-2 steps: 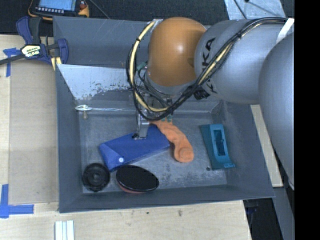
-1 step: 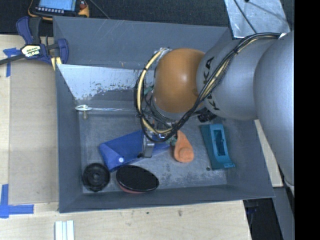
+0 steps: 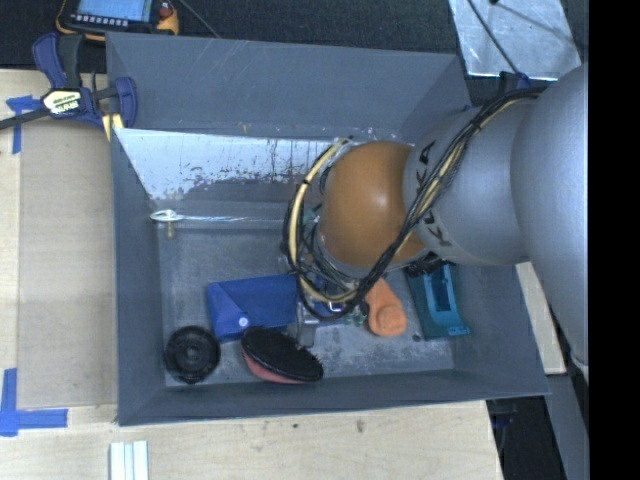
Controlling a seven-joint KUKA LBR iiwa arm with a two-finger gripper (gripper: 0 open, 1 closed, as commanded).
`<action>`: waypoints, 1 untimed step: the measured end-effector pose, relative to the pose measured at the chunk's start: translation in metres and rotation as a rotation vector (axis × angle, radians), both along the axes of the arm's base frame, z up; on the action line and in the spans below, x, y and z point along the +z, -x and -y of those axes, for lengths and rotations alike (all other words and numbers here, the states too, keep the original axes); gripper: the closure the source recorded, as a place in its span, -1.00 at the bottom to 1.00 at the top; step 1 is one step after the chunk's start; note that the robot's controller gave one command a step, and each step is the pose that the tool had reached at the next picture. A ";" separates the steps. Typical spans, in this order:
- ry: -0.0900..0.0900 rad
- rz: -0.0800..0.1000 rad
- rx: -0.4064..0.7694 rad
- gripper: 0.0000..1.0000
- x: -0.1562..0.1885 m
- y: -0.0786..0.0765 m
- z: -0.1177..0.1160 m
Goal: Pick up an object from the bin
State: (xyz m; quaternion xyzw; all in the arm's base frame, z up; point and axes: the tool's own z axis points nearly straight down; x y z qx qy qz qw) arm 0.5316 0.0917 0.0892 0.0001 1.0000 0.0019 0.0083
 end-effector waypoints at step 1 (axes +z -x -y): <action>0.003 -0.009 0.090 1.00 -0.017 -0.062 -0.032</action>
Offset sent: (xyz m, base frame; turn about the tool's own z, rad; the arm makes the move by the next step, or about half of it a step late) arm 0.0000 0.0000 0.0000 0.0000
